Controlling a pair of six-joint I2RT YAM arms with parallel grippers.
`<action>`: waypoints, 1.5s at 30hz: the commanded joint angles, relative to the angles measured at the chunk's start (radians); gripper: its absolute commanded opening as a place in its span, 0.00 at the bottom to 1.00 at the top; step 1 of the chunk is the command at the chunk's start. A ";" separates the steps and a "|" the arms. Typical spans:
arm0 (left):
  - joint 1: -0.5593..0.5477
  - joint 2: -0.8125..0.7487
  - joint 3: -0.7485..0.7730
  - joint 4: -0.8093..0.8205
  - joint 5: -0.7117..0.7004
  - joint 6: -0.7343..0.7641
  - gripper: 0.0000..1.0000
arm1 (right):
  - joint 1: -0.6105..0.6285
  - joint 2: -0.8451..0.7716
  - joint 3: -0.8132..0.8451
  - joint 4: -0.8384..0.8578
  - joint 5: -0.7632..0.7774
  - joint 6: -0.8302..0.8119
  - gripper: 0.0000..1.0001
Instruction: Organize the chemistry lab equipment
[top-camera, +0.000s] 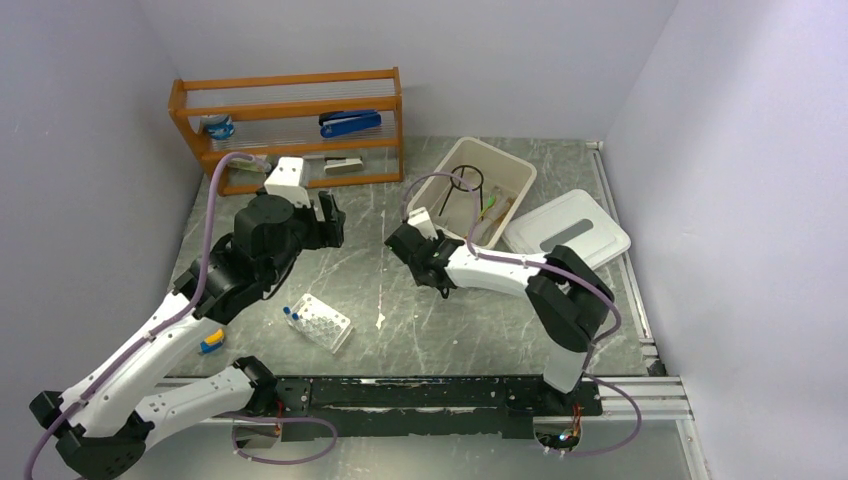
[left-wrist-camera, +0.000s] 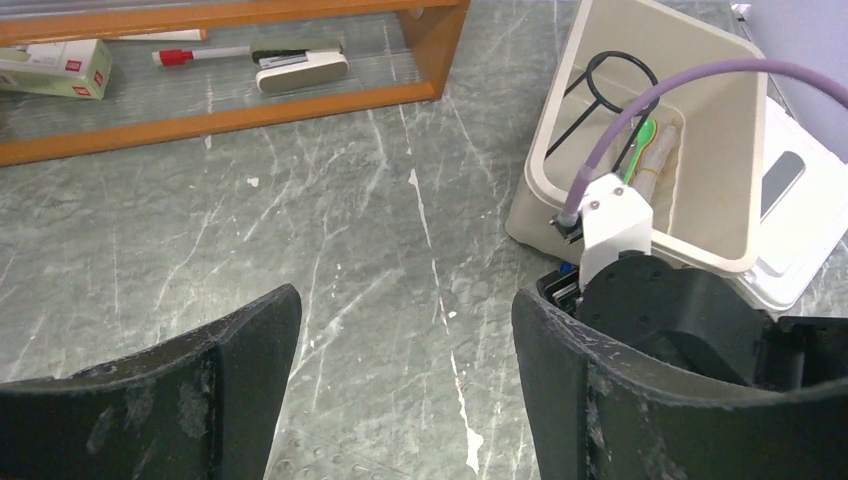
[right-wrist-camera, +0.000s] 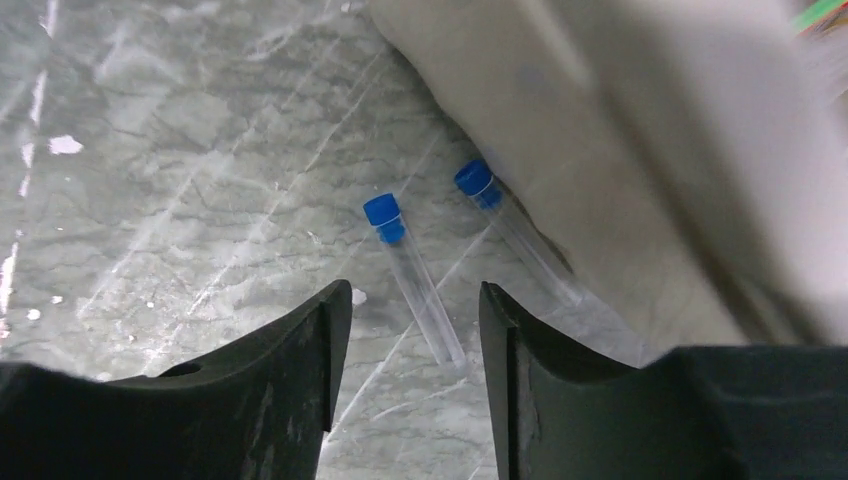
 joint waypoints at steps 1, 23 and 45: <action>0.006 -0.002 -0.016 0.085 -0.023 0.000 0.81 | -0.014 0.056 0.037 -0.066 0.021 -0.050 0.49; 0.007 0.073 0.055 0.072 -0.084 0.033 0.79 | -0.057 0.036 -0.010 0.003 -0.134 -0.301 0.33; 0.006 0.063 0.041 0.061 -0.092 0.039 0.79 | -0.012 -0.007 -0.046 0.011 -0.160 -0.441 0.47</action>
